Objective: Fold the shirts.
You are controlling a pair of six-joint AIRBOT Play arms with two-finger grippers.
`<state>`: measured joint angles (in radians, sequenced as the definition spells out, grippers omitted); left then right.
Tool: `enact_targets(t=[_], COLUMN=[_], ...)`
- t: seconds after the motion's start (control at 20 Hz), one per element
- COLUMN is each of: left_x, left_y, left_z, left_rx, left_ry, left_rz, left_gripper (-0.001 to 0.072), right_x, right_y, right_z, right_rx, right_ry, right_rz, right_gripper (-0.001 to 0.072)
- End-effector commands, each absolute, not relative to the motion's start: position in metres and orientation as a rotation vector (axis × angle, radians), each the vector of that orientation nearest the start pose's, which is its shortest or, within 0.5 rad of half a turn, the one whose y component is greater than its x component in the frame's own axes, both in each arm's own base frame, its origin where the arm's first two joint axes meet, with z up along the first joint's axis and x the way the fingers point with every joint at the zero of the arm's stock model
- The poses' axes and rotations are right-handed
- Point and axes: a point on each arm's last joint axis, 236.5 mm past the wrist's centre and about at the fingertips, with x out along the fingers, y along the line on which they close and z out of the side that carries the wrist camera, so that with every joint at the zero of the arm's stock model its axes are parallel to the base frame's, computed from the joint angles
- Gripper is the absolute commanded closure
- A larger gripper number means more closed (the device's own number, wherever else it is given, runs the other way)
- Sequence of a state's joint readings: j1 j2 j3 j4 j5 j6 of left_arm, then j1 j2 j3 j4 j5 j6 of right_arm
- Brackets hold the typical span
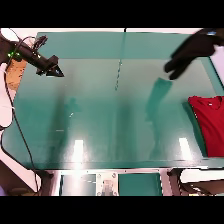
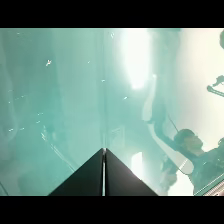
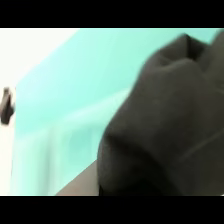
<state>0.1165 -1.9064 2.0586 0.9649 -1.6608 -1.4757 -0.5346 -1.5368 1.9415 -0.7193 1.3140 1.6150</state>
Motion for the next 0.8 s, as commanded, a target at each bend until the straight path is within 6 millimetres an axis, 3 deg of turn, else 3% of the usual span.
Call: enact_targets(t=[0.0, 0.1, 0.2, 0.45, 0.65, 0.75], left_x=[0.486, 0.486, 0.487, 0.485, 0.484, 0.483], left_y=[-0.078, -0.078, -0.078, -0.079, -0.079, -0.080], left_z=[0.053, 0.053, 0.053, 0.053, 0.053, 0.052], left_rx=[-0.416, -0.416, -0.417, -0.418, -0.418, -0.424], left_ry=[1.396, 1.396, 1.396, 1.401, 1.404, 1.411], left_rz=[-0.496, -0.496, -0.495, -0.500, -0.502, -0.509], left_gripper=[0.0685, 0.0685, 0.0685, 0.0685, 0.0685, 0.0685], right_x=[0.461, 0.438, 0.416, 0.333, 0.257, 0.237], right_y=[-0.196, -0.235, -0.256, -0.283, -0.294, -0.295], right_z=[0.263, 0.260, 0.251, 0.195, 0.171, 0.166], right_rx=[0.880, 0.917, 0.956, 1.030, 0.978, 0.964], right_ry=[0.559, 0.540, 0.564, 0.840, 1.046, 1.095], right_rz=[-0.037, -0.117, -0.174, -0.450, -0.712, -0.775], right_gripper=[0.0697, 0.0697, 0.0697, 0.0697, 0.0697, 0.0698])
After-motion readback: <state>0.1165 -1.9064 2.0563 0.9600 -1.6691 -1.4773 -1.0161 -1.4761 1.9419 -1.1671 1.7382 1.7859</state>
